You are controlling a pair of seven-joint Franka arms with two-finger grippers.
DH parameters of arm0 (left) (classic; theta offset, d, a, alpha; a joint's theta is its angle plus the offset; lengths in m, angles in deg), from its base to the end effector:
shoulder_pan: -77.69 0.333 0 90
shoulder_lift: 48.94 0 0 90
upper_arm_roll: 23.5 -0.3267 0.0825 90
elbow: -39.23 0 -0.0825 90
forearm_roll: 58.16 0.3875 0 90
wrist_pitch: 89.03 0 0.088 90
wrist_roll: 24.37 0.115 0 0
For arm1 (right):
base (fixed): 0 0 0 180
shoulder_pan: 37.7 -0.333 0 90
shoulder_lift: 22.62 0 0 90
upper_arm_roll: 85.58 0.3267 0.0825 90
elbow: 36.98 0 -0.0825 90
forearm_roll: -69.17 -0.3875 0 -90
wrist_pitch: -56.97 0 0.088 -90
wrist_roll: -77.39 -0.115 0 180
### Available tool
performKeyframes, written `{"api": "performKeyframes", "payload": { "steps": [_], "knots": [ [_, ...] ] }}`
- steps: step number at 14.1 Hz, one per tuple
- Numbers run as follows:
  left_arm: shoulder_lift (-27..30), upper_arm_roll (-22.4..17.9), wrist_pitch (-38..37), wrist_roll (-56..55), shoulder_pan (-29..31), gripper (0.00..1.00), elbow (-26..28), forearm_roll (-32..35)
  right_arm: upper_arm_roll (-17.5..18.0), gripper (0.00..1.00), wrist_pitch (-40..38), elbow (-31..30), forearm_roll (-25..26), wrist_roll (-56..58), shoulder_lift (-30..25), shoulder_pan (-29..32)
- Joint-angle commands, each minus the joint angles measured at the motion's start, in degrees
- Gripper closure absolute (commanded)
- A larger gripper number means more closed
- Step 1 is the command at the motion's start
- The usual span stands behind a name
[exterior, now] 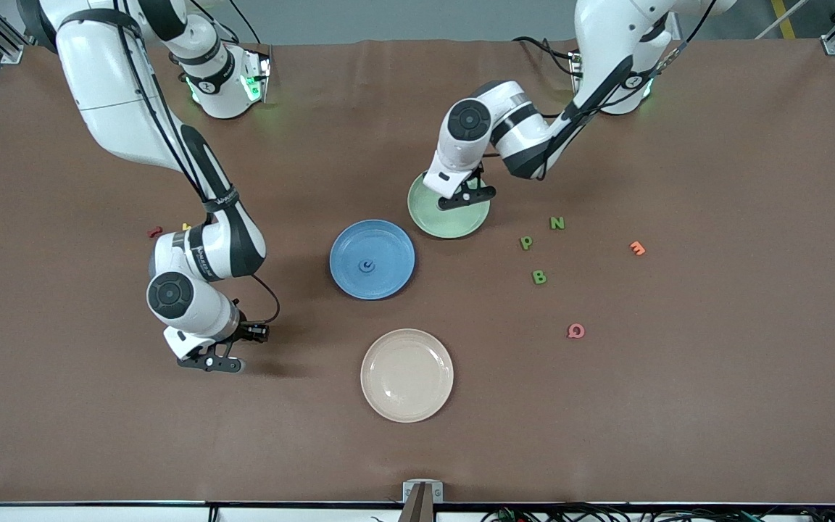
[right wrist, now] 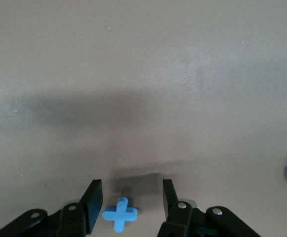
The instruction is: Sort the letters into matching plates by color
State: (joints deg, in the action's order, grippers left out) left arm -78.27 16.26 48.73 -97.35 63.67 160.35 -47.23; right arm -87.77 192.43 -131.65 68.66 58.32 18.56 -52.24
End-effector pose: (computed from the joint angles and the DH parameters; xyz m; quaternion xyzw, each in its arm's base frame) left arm 0.3394 -0.4615 0.2139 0.9872 0.1167 -0.1086 0.0068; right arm 0.6769 0.1514 0.1887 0.9983 -0.0571 -0.0005 0.0100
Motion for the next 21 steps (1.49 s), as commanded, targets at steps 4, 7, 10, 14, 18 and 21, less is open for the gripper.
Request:
{"api": "performKeyframes", "payload": {
  "steps": [4, 7, 10, 14, 18, 21],
  "knots": [
    [-2.84, -0.56, 0.05, -3.66, -1.54, 0.16, -1.69, 4.80, 0.70, 0.42, -0.72, -0.69, -2.74, -0.53, 0.65, -0.75],
    [-0.83, -0.39, -0.04, -3.57, -0.05, 0.03, -1.51, 4.80, 0.61, 0.42, -0.98, -2.09, -2.74, -0.53, 0.57, -0.84],
    [1.90, -0.30, -0.56, -2.17, 3.54, 0.03, -0.98, 4.80, 0.61, 0.42, -0.98, -2.97, -2.65, -0.53, 0.39, -0.75],
    [5.85, -0.12, -1.79, 5.98, 8.38, 0.03, 0.16, 4.71, 0.61, 0.50, -1.33, -2.97, -2.65, -1.32, 0.21, -1.27],
    [11.13, -0.12, -5.75, 16.28, 14.27, 0.03, 3.84, 4.45, 0.61, 1.00, -1.42, -2.97, -2.65, -1.06, 0.13, -1.28],
    [13.59, -0.04, -4.87, 20.58, 19.01, 0.04, 7.88, 4.53, 0.78, 1.00, -3.86, -2.62, -2.65, -2.89, -1.18, -1.36]
  ]
}}
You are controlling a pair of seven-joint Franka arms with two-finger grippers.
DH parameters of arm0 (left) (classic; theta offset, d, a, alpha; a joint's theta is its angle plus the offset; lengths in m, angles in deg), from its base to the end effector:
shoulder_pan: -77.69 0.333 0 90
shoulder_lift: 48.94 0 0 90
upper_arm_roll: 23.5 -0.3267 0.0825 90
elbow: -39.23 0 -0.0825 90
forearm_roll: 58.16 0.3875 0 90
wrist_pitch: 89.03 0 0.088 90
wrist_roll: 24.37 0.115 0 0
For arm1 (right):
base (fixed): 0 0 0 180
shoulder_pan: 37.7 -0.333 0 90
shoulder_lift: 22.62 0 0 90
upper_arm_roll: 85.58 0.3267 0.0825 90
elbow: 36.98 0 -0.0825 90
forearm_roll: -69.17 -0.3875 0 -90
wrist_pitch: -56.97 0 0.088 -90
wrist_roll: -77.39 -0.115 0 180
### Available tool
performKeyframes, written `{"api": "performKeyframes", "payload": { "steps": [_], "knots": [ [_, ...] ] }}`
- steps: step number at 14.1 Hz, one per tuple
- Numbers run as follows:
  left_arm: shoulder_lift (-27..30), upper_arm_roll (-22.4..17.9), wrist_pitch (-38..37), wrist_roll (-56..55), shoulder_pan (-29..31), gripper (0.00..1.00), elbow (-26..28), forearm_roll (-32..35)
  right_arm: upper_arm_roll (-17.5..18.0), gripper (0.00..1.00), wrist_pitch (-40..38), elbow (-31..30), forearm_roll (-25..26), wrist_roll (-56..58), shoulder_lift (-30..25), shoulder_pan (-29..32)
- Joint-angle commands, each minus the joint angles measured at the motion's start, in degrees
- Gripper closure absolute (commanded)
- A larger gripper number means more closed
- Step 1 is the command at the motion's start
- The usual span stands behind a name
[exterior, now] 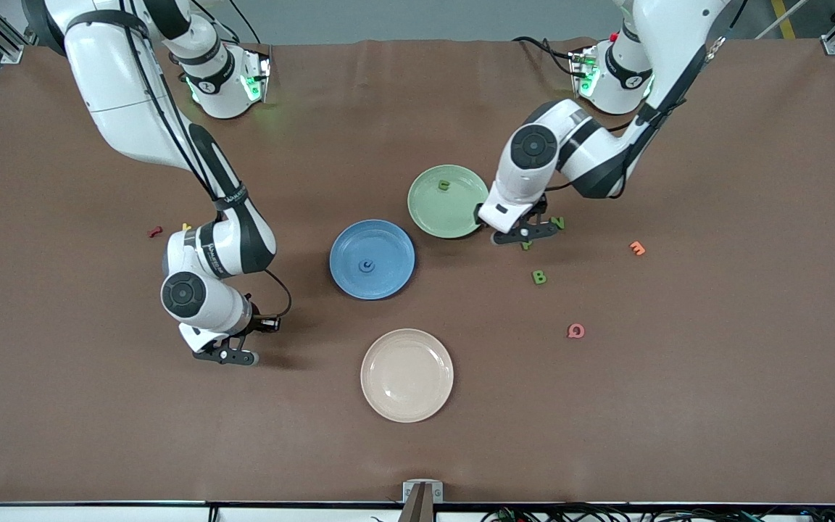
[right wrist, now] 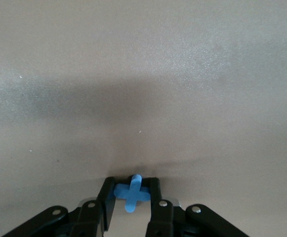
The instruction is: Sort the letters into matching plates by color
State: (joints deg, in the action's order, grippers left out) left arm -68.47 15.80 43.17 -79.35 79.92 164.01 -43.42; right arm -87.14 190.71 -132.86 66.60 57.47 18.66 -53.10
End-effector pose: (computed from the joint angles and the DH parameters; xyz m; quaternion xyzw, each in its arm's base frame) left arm 0.4423 -0.3265 0.2565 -0.9956 -0.0709 0.0532 0.0294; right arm 0.6621 0.1660 0.1761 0.9974 -0.0659 -0.0303 0.0022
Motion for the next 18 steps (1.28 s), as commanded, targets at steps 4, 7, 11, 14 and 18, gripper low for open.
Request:
{"api": "performKeyframes", "payload": {
  "steps": [4, 7, 11, 14, 18],
  "knots": [
    [5.82, 0.78, 7.09, 8.38, 8.13, 0.04, 10.03, 0.73, 2.34, 1.00, -9.88, -1.33, -0.68, -17.12, -6.91, -5.06],
    [6.96, 0.78, 12.28, 13.83, 10.86, 0.04, 14.07, 0.73, 5.93, 1.00, -10.34, -1.50, -0.68, -31.26, -8.41, -9.01],
    [6.88, 0.70, 18.60, 14.11, 11.12, 0.04, 18.29, 0.90, 6.39, 0.99, -8.84, -1.77, -0.68, -43.07, -8.06, -15.52],
    [6.17, 0.61, 21.34, 14.55, 12.70, 0.05, 20.76, 0.99, 6.39, 0.00, -9.19, -2.11, -0.60, -43.62, -8.06, -16.93],
    [5.30, 0.43, 23.45, 15.16, 13.67, 0.05, 21.73, 1.08, 6.04, 0.00, -10.76, -2.03, 0.28, -42.22, -8.76, -16.59]
  ]
}}
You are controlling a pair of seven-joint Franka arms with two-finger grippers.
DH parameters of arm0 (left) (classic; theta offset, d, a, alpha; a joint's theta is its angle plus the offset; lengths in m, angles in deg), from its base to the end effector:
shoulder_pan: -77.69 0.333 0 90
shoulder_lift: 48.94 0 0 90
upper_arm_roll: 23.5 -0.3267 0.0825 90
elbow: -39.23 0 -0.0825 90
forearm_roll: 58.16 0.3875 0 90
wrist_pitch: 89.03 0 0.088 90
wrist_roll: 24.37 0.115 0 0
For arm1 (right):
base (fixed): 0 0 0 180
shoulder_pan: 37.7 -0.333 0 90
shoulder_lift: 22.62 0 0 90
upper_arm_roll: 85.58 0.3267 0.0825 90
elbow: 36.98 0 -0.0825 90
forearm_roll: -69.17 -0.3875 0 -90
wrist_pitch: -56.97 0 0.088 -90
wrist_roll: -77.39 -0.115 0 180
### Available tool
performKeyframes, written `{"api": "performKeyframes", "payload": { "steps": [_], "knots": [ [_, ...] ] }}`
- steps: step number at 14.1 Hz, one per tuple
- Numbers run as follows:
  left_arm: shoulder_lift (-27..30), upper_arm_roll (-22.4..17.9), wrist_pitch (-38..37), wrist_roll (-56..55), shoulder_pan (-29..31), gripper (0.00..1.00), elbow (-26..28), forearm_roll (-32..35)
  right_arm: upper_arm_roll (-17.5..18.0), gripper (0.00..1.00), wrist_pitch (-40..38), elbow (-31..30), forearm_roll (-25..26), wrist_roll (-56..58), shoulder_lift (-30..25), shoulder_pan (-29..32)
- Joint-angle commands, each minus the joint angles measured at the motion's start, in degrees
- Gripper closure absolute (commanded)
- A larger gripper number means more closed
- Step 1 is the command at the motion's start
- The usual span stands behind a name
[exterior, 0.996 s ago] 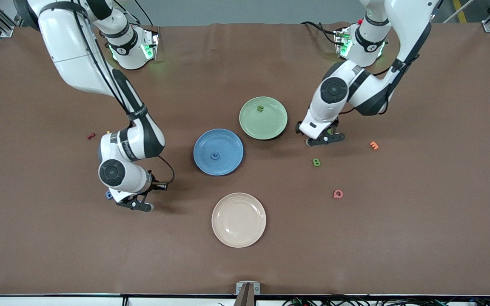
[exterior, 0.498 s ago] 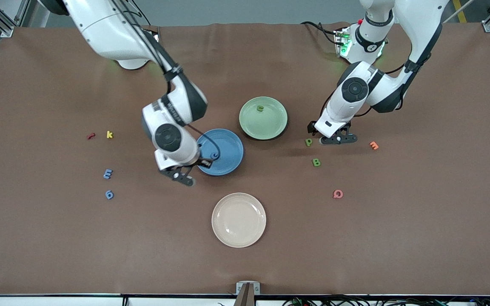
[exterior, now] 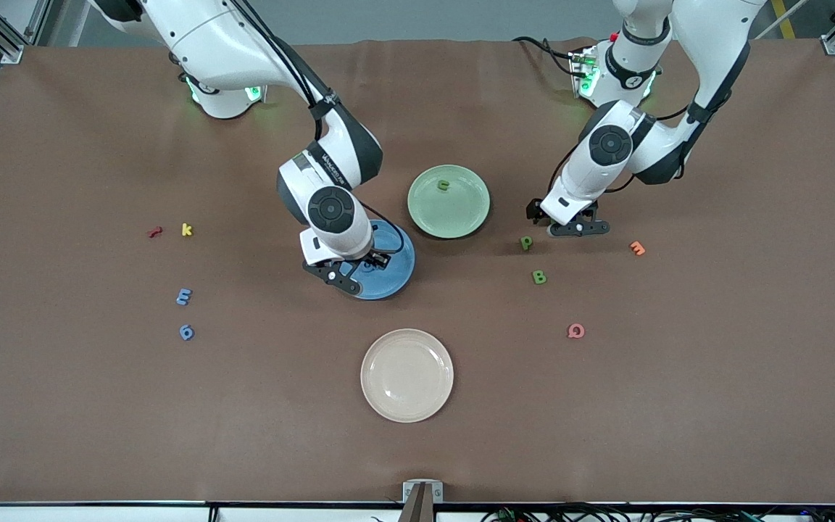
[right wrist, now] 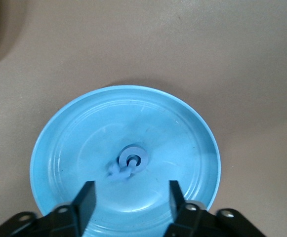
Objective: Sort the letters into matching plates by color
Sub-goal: 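Grasp the green N with the left gripper while the right gripper grasps m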
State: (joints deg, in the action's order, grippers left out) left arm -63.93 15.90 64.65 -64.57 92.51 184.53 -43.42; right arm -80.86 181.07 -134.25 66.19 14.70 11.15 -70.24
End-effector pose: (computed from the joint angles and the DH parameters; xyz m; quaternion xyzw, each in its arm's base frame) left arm 0.4046 -0.2098 0.1946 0.9991 0.0259 -0.0310 0.0140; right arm 0.5352 0.4036 0.2430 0.9679 -0.2403 -0.0720 0.0176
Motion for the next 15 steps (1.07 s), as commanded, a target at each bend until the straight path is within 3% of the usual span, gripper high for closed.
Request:
{"api": "performKeyframes", "payload": {
  "steps": [1, 4, 6, 9, 12, 15],
  "knots": [
    [0.14, 0.24, 2.94, 0.38, 1.00, 0.05, 1.56, 1.34, -0.42, 0.00, -1.92, -0.64, 0.87, 2.82, -1.86, 1.34],
    [-1.88, 0.15, 4.35, 0.12, 3.44, 0.05, 1.74, 5.89, -0.60, 0.00, -4.38, -1.69, 2.79, 14.50, -4.23, 8.35],
    [-2.85, 0.15, 4.70, -0.58, 3.63, 0.06, 1.56, 7.58, -0.51, 0.08, -4.13, -4.40, 5.78, 20.74, -6.51, 14.15],
    [-3.47, 0.15, 5.05, -1.28, 3.46, 0.09, 1.56, 7.58, -0.51, 0.47, -3.51, -8.54, 6.06, 31.64, -10.21, 22.15],
    [-4.08, 0.15, 5.05, -1.38, 3.37, 0.15, 1.56, 7.67, -0.42, 0.52, 0.42, -13.98, 5.97, 39.82, -13.11, 28.13],
    [-4.52, 0.06, 5.05, -1.46, 3.37, 0.27, 1.56, 7.67, -0.42, 0.52, 9.64, -20.40, 5.97, 46.33, -13.82, 32.71]
  ]
}}
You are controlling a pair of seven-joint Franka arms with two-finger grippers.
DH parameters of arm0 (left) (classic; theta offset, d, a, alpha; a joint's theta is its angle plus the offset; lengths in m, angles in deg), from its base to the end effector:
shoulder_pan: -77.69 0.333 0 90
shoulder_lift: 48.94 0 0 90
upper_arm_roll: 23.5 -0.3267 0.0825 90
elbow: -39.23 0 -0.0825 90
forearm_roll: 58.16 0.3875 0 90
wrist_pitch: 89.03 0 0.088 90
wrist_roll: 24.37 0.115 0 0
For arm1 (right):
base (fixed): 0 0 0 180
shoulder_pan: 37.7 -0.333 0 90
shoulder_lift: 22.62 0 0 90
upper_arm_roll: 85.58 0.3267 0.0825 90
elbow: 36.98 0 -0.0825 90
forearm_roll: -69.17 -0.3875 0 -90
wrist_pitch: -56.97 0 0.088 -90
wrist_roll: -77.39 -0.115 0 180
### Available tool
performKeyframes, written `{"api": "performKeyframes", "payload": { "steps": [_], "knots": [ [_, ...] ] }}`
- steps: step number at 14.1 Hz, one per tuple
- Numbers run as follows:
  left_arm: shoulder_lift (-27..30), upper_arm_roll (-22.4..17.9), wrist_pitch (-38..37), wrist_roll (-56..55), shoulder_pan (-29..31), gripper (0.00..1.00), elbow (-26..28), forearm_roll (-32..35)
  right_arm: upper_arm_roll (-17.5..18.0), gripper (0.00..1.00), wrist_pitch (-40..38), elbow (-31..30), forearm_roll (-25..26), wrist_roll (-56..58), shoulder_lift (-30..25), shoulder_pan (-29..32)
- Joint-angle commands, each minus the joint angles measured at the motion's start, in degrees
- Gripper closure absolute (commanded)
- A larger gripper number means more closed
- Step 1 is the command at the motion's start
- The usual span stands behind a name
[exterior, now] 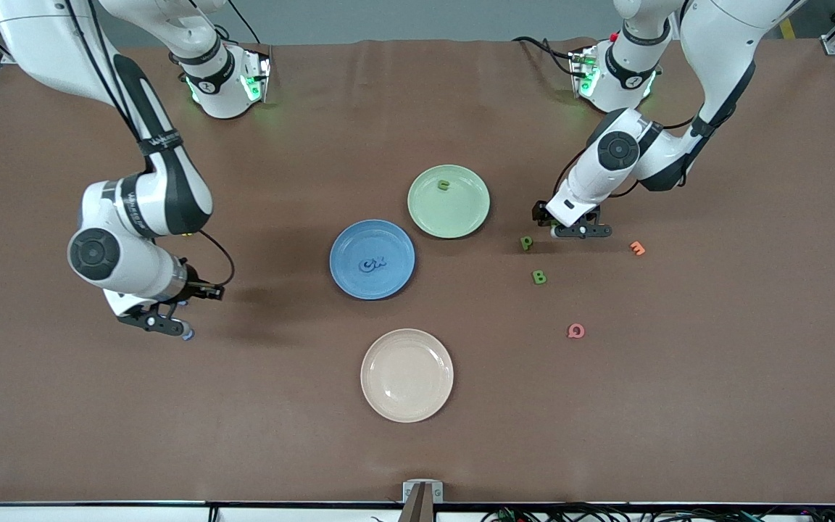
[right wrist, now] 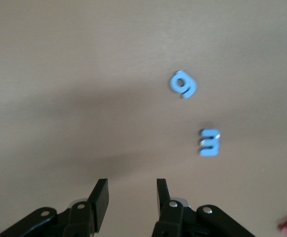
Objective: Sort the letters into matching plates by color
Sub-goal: 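Grasp the green N with the left gripper while the right gripper grasps m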
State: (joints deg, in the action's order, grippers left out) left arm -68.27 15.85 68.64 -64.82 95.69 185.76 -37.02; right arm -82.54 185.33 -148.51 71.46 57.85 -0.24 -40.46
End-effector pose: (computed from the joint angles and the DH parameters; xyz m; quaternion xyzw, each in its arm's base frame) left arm 0.3999 -0.1954 0.1696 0.9990 0.0050 -0.0343 0.0268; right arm 0.6107 0.0594 0.2717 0.9930 -0.1079 -0.0458 0.0153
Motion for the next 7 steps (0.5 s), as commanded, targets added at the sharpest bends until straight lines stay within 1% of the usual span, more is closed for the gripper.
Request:
{"api": "performKeyframes", "payload": {
  "steps": [1, 2, 5, 7],
  "knots": [
    [-0.27, 0.12, 1.06, -1.22, 0.19, 0.30, 0.33, 1.27, 1.18, 0.52, 7.68, -7.29, 0.70, 4.93, -2.17, 4.16],
    [-0.35, 0.12, 1.06, -1.22, 0.19, 0.33, 0.42, 1.27, 1.18, 0.52, 9.96, -8.34, 0.70, 6.95, -1.99, 5.57],
    [-0.44, 0.12, 1.06, -1.22, 0.19, 0.48, 0.33, 1.27, 1.18, 0.52, 15.33, -9.76, 0.70, 11.62, -0.86, 8.91],
    [-0.44, 0.12, 1.06, -1.22, 0.19, 0.57, 0.16, 1.27, 1.18, 0.52, 18.67, -11.42, 0.78, 11.98, -0.24, 9.45]
  ]
}}
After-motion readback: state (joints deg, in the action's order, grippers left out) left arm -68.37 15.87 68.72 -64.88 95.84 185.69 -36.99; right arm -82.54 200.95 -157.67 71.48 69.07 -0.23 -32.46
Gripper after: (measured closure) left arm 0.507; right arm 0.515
